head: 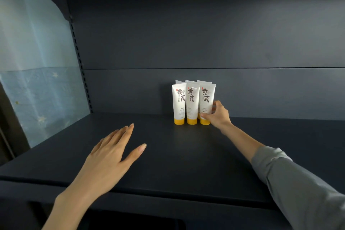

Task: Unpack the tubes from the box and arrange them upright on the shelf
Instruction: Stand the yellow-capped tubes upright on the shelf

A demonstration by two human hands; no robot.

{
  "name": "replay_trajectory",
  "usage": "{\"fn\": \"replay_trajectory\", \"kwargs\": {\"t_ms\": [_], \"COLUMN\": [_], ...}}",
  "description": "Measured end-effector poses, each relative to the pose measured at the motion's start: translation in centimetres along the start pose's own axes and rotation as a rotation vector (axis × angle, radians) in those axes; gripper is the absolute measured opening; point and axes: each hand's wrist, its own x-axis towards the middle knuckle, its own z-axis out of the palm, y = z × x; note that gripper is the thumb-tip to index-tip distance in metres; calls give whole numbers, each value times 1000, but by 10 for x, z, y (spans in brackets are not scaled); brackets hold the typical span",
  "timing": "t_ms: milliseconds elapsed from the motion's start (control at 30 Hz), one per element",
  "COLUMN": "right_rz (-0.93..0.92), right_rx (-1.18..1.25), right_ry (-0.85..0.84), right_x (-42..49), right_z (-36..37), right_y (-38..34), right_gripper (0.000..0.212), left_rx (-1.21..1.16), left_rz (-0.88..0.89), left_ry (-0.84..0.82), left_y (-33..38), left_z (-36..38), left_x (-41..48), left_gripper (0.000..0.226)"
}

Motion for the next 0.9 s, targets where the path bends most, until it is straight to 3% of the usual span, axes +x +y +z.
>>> {"fn": "replay_trajectory", "kwargs": {"t_ms": [267,600,900], "right_rz": [38,-46,-78], "right_rx": [-29,-748,-974], "right_ry": [-20,-163,-39], "right_x": [-6,-63,-169], "right_z": [-8,-63,-119], "right_y": [-2,-12,-13], "right_gripper": [56,74,79], "left_rx": [-11,70,56], "left_rz": [5,48,132], "left_ry": [-14,-75,-110], "left_y": [-1,-13,-16], "left_z": [-5,-9,-4], "left_x": [-5,-3,-7], "left_gripper": [83,85,86]}}
